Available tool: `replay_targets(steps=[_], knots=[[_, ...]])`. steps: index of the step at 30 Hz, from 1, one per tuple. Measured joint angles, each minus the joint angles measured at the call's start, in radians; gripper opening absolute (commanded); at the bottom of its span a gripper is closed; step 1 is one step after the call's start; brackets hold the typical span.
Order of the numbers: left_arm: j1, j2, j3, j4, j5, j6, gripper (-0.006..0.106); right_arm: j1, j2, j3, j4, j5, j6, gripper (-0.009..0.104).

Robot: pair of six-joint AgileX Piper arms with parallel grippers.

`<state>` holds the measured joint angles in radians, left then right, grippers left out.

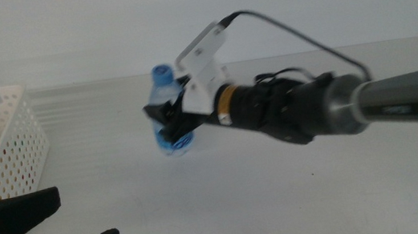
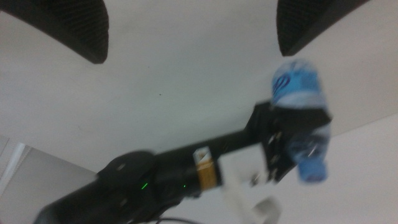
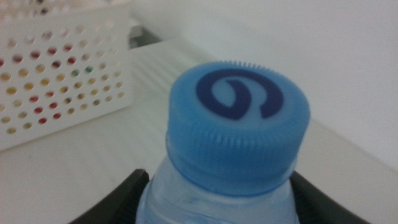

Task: Use arms to grab the bottles and put them into the dustbin to the left of the table.

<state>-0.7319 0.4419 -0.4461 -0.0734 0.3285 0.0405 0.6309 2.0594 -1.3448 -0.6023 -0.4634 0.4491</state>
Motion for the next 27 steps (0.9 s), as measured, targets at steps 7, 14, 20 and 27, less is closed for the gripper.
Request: replay_targets(steps=[7, 14, 20, 27], knots=[[0.000, 0.000, 0.000, 0.000, 0.000, 0.000, 0.086, 0.037, 0.113, -0.070, -0.024, -0.008, 0.000, 0.000], [0.000, 0.000, 0.000, 0.000, 0.000, 0.000, 0.086, 0.041, 0.125, -0.073, -0.022, -0.037, -0.007, 0.020], [0.000, 0.000, 0.000, 0.000, 0.000, 0.000, 0.086, 0.041, 0.126, -0.073, -0.036, -0.042, 0.002, 0.062], [0.000, 0.000, 0.000, 0.000, 0.000, 0.000, 0.086, 0.041, 0.044, -0.031, -0.134, -0.016, 0.163, 0.081]])
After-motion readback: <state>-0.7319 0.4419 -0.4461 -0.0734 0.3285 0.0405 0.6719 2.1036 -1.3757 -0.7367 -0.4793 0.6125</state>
